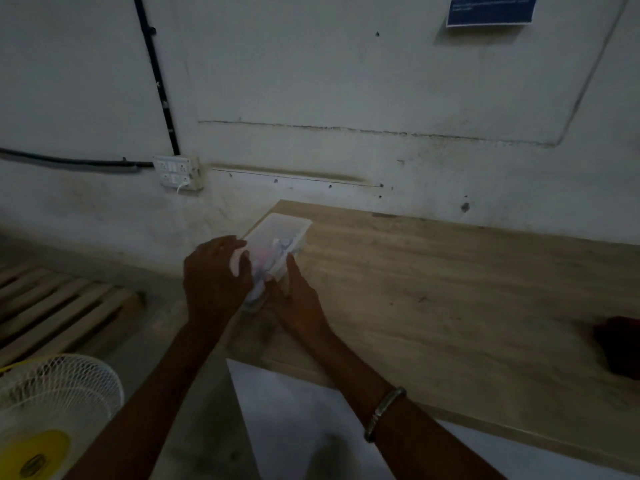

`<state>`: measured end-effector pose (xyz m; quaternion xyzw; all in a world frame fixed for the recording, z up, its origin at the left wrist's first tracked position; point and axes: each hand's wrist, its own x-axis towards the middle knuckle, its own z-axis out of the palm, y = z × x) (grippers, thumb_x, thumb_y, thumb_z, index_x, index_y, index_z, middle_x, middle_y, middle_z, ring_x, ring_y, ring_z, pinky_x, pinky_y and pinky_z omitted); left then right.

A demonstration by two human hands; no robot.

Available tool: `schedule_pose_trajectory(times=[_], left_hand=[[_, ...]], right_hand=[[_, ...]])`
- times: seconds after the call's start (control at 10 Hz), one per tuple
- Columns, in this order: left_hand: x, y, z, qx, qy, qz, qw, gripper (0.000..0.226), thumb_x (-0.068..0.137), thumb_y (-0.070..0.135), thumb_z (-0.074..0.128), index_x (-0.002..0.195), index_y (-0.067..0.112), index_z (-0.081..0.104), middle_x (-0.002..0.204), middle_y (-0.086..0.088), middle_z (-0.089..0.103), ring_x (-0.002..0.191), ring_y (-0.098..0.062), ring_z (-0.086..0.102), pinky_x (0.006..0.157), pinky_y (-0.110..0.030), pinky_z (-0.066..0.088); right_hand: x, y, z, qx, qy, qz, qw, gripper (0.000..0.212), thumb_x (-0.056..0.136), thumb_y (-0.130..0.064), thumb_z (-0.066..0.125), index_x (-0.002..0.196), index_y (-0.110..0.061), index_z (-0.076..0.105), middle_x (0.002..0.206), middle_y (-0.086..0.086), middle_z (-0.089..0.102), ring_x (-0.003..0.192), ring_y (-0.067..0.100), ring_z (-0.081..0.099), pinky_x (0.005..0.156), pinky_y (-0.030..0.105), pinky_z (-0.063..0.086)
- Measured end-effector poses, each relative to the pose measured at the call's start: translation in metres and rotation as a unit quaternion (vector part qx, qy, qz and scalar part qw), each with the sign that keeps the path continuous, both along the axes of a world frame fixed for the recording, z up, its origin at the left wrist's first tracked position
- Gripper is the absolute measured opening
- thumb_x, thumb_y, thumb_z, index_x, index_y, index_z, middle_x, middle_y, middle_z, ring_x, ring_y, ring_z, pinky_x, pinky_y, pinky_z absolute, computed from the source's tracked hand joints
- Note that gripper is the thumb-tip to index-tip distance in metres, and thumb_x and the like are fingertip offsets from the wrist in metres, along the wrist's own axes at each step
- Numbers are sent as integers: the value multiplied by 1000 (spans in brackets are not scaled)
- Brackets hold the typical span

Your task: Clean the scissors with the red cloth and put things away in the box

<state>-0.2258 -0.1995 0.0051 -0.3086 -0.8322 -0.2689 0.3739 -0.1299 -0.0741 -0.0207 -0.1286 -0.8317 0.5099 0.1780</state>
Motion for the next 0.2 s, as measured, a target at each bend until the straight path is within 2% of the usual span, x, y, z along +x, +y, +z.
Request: schedule_pose_trajectory(times=[0.1,0.2], left_hand=[[55,38,-9,-28,17,-110,993,24,89,24,60,107,13,74,111,-7,74,104,-27,68,94,-45,49],[93,90,-42,-121,-102,-229,960,47,88,36,49,124,15,69,128,-10,69,117,-30,65,103,-44,47]], right_hand=[[47,37,7,72,-53,-32,995,50,111,-38,50,153,-12,53,153,14,60,141,31,56,109,25,38],[96,89,-4,170,-111,-64,977,39,96,-32,66,123,-5,74,128,19,73,120,35,68,97,32,47]])
